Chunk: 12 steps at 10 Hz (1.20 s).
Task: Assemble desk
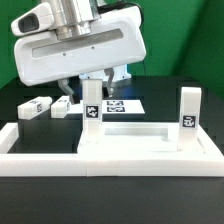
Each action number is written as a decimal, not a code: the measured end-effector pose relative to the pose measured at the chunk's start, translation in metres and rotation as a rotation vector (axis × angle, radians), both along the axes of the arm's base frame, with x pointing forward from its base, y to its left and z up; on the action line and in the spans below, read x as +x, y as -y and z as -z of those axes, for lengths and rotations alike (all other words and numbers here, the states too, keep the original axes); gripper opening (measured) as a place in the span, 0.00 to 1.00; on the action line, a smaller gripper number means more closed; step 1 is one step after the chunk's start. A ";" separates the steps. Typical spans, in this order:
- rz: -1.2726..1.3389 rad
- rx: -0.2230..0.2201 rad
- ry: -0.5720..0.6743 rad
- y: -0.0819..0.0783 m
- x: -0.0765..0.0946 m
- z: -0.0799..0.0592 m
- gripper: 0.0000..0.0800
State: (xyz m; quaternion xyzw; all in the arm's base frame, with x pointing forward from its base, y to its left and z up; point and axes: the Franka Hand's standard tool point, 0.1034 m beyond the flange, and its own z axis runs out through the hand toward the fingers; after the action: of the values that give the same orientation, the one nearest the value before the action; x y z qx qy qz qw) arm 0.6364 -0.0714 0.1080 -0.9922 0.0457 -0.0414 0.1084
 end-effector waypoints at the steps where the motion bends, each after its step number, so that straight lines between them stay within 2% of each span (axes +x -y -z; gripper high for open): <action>1: 0.054 0.004 -0.010 0.002 0.000 0.000 0.37; 5: 0.265 0.025 -0.056 0.002 0.000 0.001 0.37; 9: 0.928 0.127 -0.209 0.002 0.008 0.005 0.37; 11: 1.280 0.209 -0.300 0.000 0.010 0.006 0.37; 12: 1.435 0.221 -0.345 -0.013 0.012 0.006 0.37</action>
Offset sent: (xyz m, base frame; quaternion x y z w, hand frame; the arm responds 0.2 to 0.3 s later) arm 0.0000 0.0000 0.0000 0.0000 0.0000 0.1938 0.9810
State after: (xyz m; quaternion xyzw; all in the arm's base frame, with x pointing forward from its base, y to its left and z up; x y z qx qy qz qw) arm 0.6481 -0.0579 0.1023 -0.6943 0.7024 0.0592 0.1453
